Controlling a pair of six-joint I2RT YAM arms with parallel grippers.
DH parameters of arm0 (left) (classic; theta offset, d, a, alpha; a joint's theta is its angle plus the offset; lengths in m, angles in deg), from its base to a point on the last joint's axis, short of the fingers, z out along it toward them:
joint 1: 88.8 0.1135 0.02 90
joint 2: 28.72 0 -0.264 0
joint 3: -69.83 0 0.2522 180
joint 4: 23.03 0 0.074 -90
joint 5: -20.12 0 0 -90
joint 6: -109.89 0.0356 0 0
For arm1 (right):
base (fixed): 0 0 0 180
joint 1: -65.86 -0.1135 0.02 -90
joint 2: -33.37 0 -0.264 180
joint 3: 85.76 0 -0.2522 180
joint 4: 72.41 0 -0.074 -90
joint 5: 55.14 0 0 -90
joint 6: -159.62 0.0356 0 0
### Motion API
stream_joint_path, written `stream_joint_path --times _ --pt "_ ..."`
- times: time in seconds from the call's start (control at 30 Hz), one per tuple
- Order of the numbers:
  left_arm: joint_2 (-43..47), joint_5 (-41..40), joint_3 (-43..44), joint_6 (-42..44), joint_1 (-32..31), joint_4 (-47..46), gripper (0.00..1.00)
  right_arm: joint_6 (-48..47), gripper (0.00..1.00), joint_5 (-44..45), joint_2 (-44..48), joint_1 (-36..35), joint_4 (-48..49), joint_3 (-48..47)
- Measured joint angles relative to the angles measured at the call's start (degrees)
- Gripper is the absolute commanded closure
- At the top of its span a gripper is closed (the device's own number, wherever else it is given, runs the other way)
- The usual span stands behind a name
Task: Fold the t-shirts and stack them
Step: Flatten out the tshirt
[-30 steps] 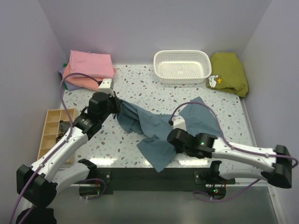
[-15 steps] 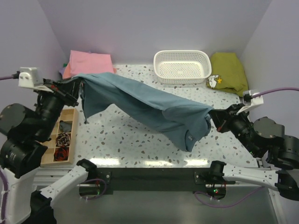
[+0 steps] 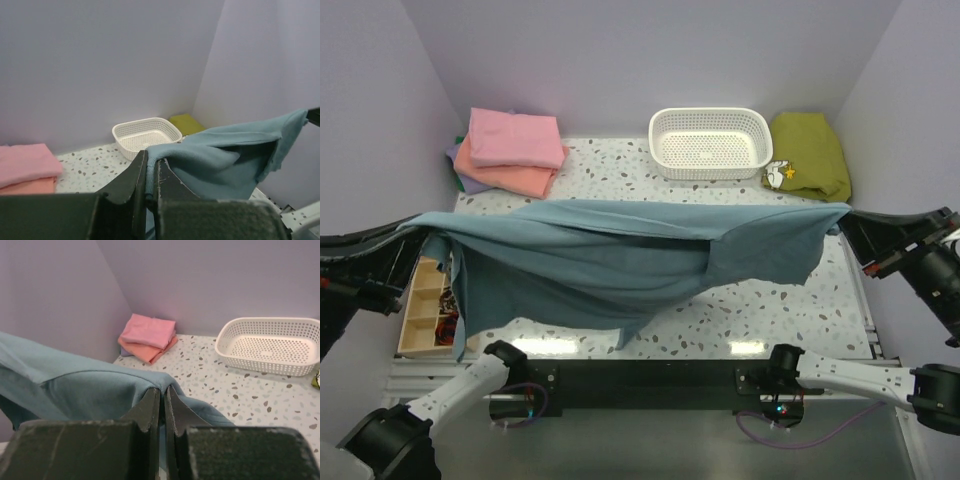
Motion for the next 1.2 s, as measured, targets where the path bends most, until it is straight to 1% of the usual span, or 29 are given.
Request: stream_joint_path --times 0.1,0.17,0.2,0.27,0.33,0.4,0.5,0.6,0.7,0.77,0.83,0.97,1.0,1.03,1.07,1.1,1.13,1.17,1.2 --pt "-0.04 5.68 5.20 -0.26 0.00 2.43 0.97 -1.73 1.00 -1.77 -0.17 1.92 0.42 -2.86" --pt "0.11 7.96 7.34 -0.57 -0.11 2.47 0.97 -2.56 1.00 -2.75 -0.28 2.93 0.70 -3.67" --pt "0.46 9.05 7.91 -0.76 -0.39 2.19 0.98 -3.08 1.00 -3.04 -0.35 3.58 0.92 -4.04" --pt "2.25 10.36 5.62 -1.62 -1.05 0.85 0.98 -3.91 0.99 -3.06 -0.37 4.35 1.33 -4.07" --pt "5.60 10.49 -1.73 -2.69 -1.79 -1.55 1.00 -4.59 0.95 -1.92 -0.57 4.63 1.90 -3.43" --pt "9.01 10.43 -11.28 -3.85 -2.19 -4.87 1.00 -5.05 0.94 0.83 -0.66 4.68 2.49 -1.53" --pt "12.35 10.27 -31.17 -6.49 -2.27 -12.02 1.00 -4.98 0.94 6.34 -1.36 4.68 3.08 3.26" --pt "9.90 7.30 -49.40 -9.14 -2.29 -16.79 1.00 -4.37 0.93 12.13 -2.82 4.74 4.48 11.10" --pt "5.44 1.81 -60.96 -11.02 -2.29 -19.63 1.00 -4.24 0.93 16.50 -4.20 4.72 6.88 20.74" --pt "3.89 -2.54 -66.23 -11.98 -2.29 -21.38 1.00 -4.31 0.92 18.53 -5.09 4.72 8.17 24.85" --pt "3.02 -6.60 -68.65 -12.57 -2.29 -24.06 1.00 -4.76 0.91 20.33 -6.45 4.72 10.88 28.24" --pt "-2.21 -14.40 -68.94 -12.76 -2.27 -31.63 0.99 -7.08 0.91 23.39 -8.68 5.66 17.75 33.16" --pt "-4.11 -16.24 -68.98 -12.72 -2.23 -33.48 0.77 -7.52 0.90 23.45 -9.62 6.60 19.08 33.57" --pt "-6.25 -17.84 -69.11 -12.59 -2.14 -35.52 0.59 -7.82 0.90 22.95 -10.62 8.24 20.31 33.64" --pt "-9.01 -19.17 -69.40 -12.46 -2.03 -37.53 0.44 -7.96 0.90 22.08 -11.76 10.75 21.62 33.70" --pt "-11.80 -20.17 -69.68 -12.11 -1.84 -39.30 0.22 -7.98 0.92 21.16 -12.79 12.98 22.40 33.75" --pt "-15.12 -21.14 -70.07 -11.87 -1.77 -41.29 0.07 -7.93 0.92 19.02 -14.32 16.79 23.58 33.86" --pt "-18.88 -21.88 -70.64 -11.63 -1.66 -43.21 0.00 -7.93 0.93 18.03 -15.43 19.26 24.26 34.01" --pt "-22.47 -22.45 -71.21 -11.54 -1.51 -44.92 0.00 -7.80 0.94 16.94 -16.87 21.88 25.16 34.42"
